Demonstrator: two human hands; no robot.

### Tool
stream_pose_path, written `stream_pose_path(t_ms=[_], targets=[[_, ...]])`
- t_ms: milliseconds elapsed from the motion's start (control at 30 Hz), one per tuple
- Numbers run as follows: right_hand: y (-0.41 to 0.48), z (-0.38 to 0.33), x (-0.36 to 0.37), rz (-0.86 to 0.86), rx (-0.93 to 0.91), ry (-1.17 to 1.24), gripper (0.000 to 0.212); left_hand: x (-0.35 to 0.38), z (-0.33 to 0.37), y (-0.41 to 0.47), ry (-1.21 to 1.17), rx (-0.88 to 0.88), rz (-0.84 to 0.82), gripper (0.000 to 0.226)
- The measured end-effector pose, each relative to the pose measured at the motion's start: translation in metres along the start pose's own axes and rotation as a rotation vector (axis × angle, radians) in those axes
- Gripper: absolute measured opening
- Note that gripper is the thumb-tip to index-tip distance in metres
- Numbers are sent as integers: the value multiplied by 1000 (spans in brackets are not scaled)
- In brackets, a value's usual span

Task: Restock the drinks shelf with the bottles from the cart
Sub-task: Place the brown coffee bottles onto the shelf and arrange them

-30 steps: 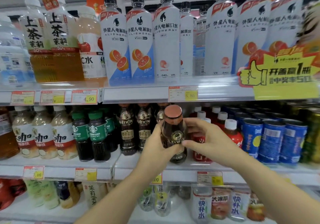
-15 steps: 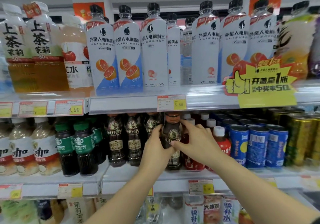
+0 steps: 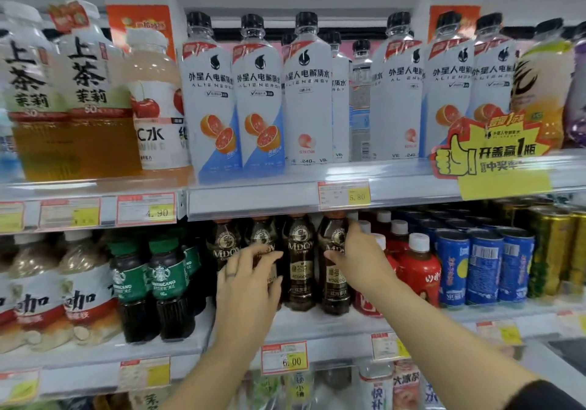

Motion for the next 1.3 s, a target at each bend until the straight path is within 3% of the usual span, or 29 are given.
stream_pose_path(t_ms=[333,433,567,700,867,1300], targets=[[5,-1,4,114,52,-6,68,24,13,10,304,202,-62,89],[7,-2,-2,101,20,1,68,26,14,15,311,207,-37,87],[13,-4,-31,115,-56,-140,47,26,13,21,303,205,-10,83],[19,0,-23,46,-106,-317,55,32,18,24,289,194,-25,79],[25,7,-17,-55,-136,-155,60,39,17,26,301,169,-32,86],[23,5,-14,-16,-219,-307,65,41,16,23,353,157,-21,94]])
Point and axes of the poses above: each hand's wrist, its own y-axis towards the middle knuckle, its own x-axis out of the palm, z = x × y, the point moved 10 cm from there along y, towards the middle knuckle, and after that the axes turned 1 degree about z, right-handed, at the moved point
